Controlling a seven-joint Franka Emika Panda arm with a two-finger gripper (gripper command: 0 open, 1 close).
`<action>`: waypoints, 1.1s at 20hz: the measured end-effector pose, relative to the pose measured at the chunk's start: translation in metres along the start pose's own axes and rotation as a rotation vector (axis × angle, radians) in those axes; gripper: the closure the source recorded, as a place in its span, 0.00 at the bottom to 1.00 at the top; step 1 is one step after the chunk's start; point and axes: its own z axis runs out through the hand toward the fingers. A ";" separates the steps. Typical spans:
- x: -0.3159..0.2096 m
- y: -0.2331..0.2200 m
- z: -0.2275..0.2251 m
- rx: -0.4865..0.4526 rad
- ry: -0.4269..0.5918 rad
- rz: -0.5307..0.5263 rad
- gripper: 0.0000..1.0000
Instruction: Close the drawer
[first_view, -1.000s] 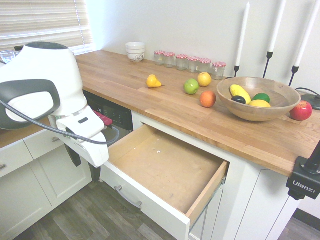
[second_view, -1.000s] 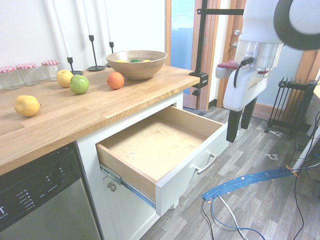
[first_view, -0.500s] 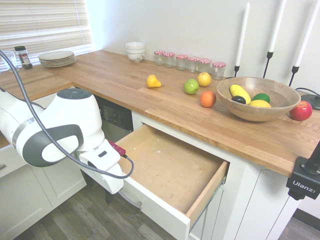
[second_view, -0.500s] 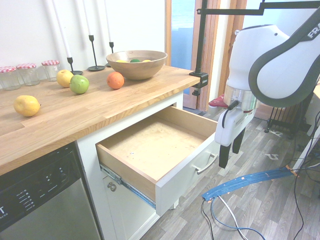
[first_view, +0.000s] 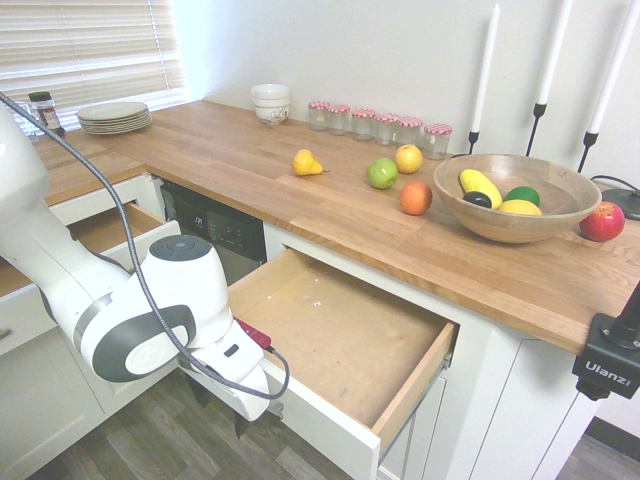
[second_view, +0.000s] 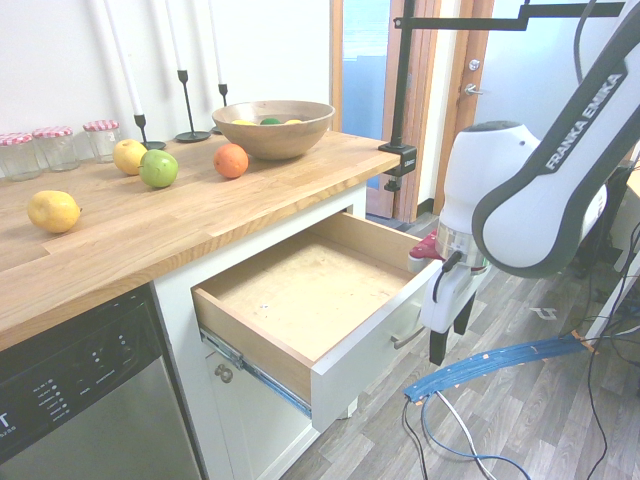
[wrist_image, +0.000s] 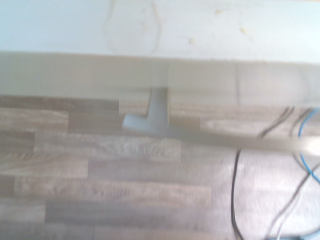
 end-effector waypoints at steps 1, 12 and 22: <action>0.002 0.000 0.006 0.007 0.004 0.000 0.00; 0.013 -0.001 0.023 0.023 0.005 -0.012 1.00; 0.013 -0.005 0.024 0.029 0.007 -0.009 1.00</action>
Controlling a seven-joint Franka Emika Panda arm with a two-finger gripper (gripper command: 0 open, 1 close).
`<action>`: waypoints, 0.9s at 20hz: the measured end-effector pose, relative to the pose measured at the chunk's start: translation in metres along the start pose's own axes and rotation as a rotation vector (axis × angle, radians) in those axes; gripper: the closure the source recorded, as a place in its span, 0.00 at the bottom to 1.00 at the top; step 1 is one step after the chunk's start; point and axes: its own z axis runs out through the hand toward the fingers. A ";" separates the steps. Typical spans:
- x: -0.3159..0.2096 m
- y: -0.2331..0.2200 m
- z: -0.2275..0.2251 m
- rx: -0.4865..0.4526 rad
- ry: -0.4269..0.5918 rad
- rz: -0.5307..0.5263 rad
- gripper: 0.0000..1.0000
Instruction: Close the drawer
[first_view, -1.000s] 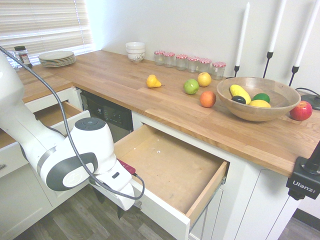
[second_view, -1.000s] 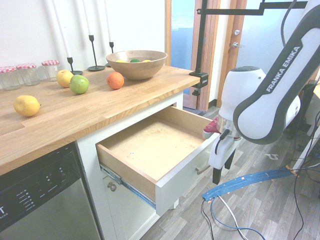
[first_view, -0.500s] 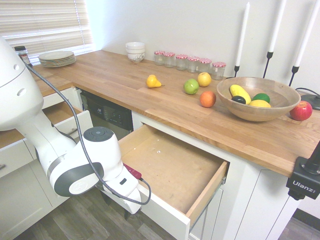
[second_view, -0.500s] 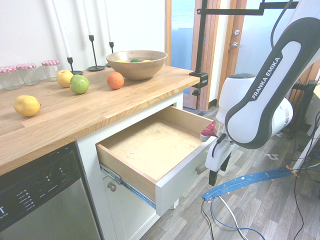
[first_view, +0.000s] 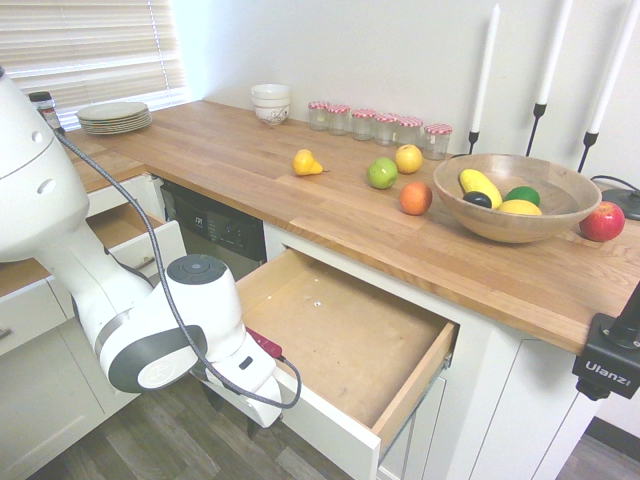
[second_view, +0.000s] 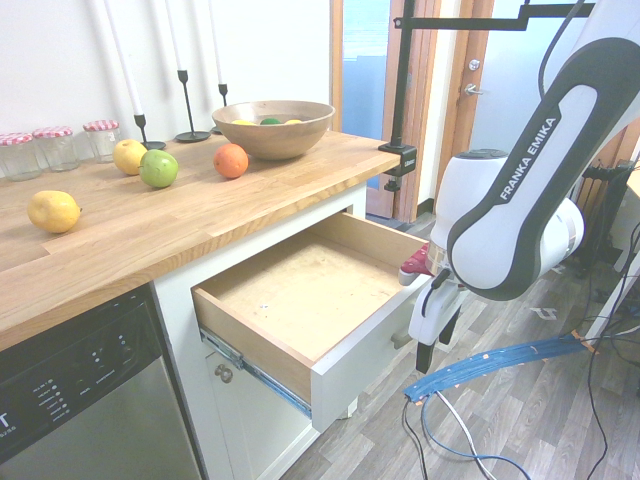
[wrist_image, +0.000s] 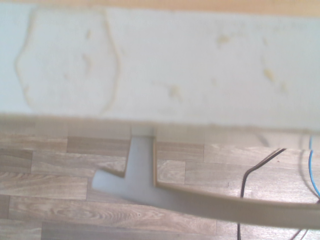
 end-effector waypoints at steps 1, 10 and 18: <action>0.001 0.000 0.000 0.001 0.001 0.001 1.00; 0.003 0.001 -0.001 0.005 0.002 0.010 1.00; 0.003 0.001 -0.001 0.006 0.003 0.013 1.00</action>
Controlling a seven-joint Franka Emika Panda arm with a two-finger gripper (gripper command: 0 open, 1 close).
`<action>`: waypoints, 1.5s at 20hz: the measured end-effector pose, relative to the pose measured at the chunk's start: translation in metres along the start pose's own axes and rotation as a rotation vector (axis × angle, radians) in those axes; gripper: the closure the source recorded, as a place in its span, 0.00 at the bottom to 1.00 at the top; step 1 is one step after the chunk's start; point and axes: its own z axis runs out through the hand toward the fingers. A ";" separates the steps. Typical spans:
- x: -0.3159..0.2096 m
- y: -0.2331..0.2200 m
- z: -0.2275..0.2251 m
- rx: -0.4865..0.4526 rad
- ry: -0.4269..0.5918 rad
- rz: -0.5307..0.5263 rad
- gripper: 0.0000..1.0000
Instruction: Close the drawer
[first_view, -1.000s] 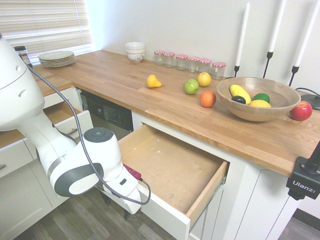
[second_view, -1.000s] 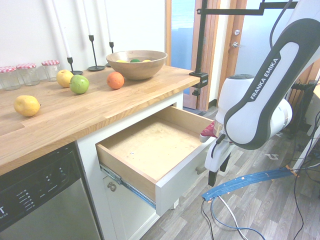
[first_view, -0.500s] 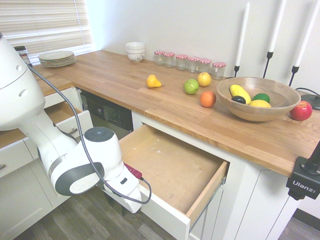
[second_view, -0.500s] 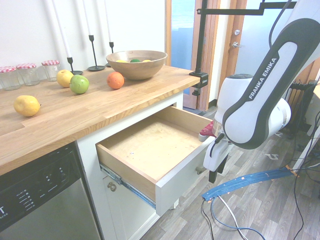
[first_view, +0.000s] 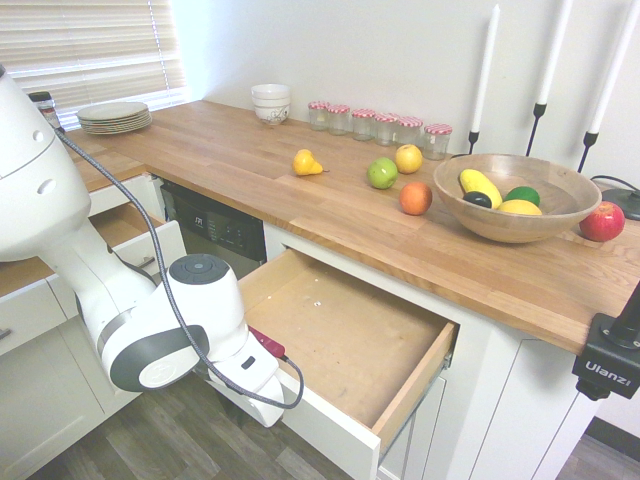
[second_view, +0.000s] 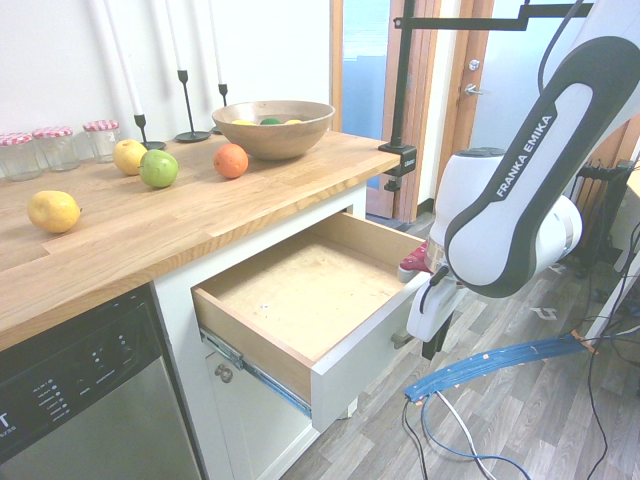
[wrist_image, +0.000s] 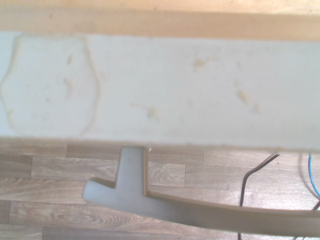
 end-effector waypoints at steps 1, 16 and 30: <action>0.000 0.000 0.000 0.000 0.000 0.000 1.00; 0.021 -0.008 0.001 0.015 0.038 0.010 1.00; 0.099 -0.069 -0.010 0.025 0.029 0.011 1.00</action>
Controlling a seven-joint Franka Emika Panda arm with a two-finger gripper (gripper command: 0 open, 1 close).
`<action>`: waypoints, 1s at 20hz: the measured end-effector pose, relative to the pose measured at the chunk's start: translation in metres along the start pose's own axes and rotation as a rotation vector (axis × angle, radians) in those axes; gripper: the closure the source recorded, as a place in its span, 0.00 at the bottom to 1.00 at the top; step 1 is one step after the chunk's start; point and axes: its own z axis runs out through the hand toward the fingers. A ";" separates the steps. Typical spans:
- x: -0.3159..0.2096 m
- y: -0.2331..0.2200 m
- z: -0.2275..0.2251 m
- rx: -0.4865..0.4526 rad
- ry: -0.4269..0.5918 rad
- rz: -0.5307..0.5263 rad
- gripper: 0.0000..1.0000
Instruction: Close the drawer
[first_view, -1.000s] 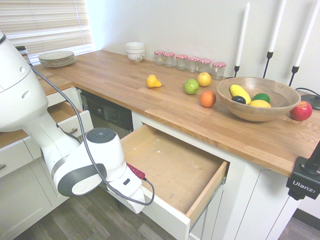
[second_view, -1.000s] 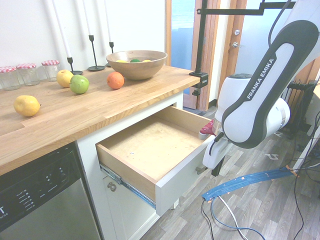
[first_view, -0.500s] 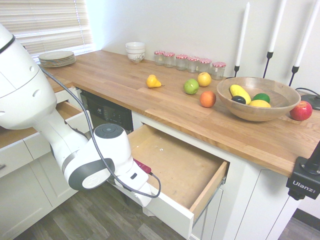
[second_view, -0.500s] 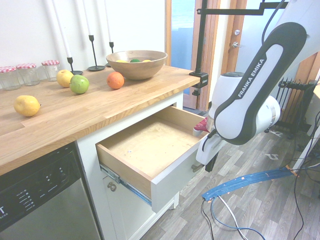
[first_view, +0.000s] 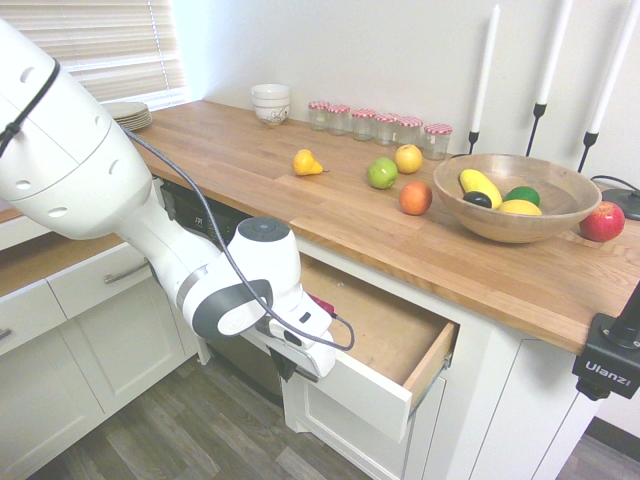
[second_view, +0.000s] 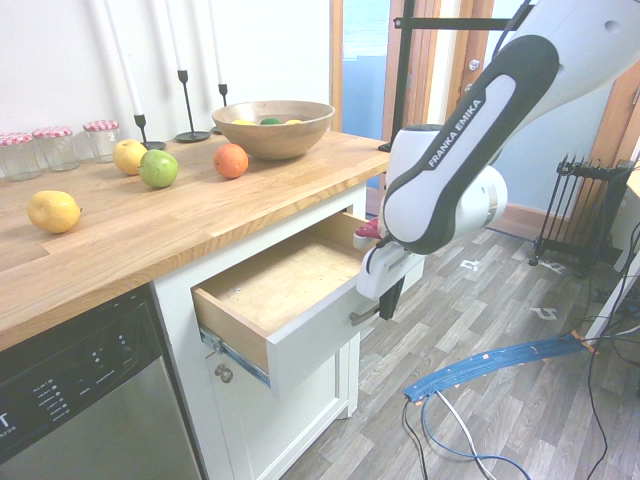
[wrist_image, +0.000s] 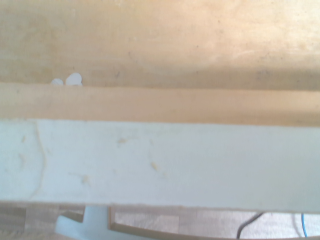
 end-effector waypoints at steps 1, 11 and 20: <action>0.006 -0.006 0.002 0.000 0.000 0.000 1.00; 0.063 -0.075 0.013 -0.034 0.020 0.005 1.00; 0.085 -0.116 0.012 -0.004 0.063 0.012 1.00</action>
